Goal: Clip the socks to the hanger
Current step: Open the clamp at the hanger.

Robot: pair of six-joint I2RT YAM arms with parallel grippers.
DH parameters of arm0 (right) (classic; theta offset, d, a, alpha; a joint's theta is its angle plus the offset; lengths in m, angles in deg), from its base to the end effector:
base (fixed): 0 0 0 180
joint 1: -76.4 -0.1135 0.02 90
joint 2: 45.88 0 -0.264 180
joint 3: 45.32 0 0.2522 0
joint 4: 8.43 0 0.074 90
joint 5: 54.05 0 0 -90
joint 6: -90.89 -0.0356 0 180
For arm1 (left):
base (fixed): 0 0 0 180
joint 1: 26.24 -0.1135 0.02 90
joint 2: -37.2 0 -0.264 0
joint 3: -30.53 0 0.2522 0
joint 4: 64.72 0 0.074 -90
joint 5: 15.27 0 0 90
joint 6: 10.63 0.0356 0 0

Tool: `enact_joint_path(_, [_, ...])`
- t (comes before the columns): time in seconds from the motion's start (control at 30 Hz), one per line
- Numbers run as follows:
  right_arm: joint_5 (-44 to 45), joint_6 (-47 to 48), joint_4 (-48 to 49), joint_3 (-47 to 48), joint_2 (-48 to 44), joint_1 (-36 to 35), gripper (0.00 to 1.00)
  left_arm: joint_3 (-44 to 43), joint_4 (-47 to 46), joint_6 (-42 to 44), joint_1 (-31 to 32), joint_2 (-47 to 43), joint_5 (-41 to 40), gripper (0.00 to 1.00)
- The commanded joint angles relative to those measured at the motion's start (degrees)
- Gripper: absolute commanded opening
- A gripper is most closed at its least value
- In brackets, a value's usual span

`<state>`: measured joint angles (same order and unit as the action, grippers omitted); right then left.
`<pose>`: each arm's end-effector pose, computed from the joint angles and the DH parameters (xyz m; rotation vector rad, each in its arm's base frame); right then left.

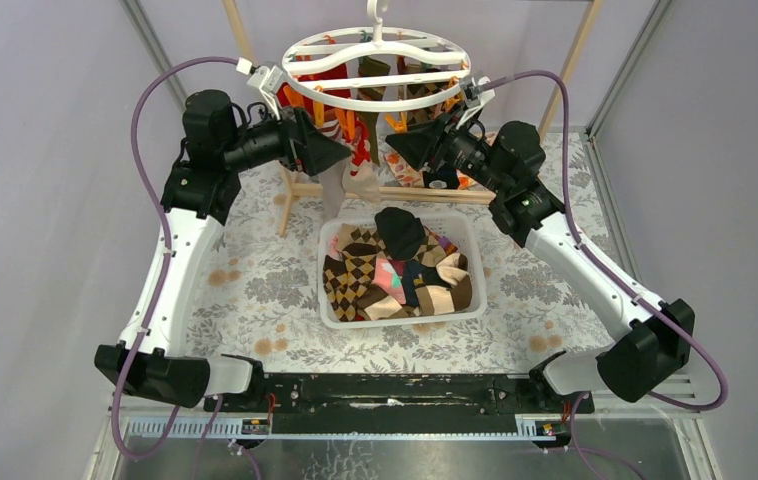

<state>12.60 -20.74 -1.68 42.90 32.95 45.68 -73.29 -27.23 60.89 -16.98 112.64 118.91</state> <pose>0.2680 0.1757 0.4433 -0.4725 1.3040 1.0328 0.2662 -0.0685 0.4731 0.4481 1.7360 -1.0138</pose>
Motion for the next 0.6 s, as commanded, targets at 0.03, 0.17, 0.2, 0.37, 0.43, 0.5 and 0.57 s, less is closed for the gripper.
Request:
enact_joint_path(0.03, [-3.62, -0.23, 4.65, 3.05, 0.76, 0.56, 0.32, -0.18, 1.35, 1.94, -0.46, -1.45, 2.05, 0.96])
enact_joint_path(0.17, [-2.91, -0.37, 4.67, 2.08, 0.05, 0.58, 0.11, -0.95, 2.21, 2.22, -0.77, -2.08, 2.02, 0.96])
enact_joint_path(0.2, [-2.35, -0.35, 4.62, 1.83, -0.12, 0.50, 0.08, -1.20, 2.42, 2.36, -0.75, -2.23, 1.92, 0.96])
enact_joint_path(0.37, [1.84, -1.30, 5.14, 1.04, -0.36, -0.16, 0.00, -2.65, 3.04, 1.78, -0.73, -3.39, 1.24, 0.96])
enact_joint_path(0.43, [5.43, 0.14, 4.59, 1.14, -0.18, -1.73, 0.00, -3.78, 3.40, 0.95, -0.73, -3.54, 1.18, 0.96])
enact_joint_path(0.5, [9.52, 2.56, 3.63, 1.76, 0.42, -4.26, 0.00, -4.72, 3.39, -0.07, -0.74, -3.71, 1.08, 0.96])
enact_joint_path(0.57, [13.07, 5.03, 2.75, 2.76, 1.41, -7.01, 0.00, -5.50, 3.34, -1.13, -0.73, -3.53, 1.27, 0.96])
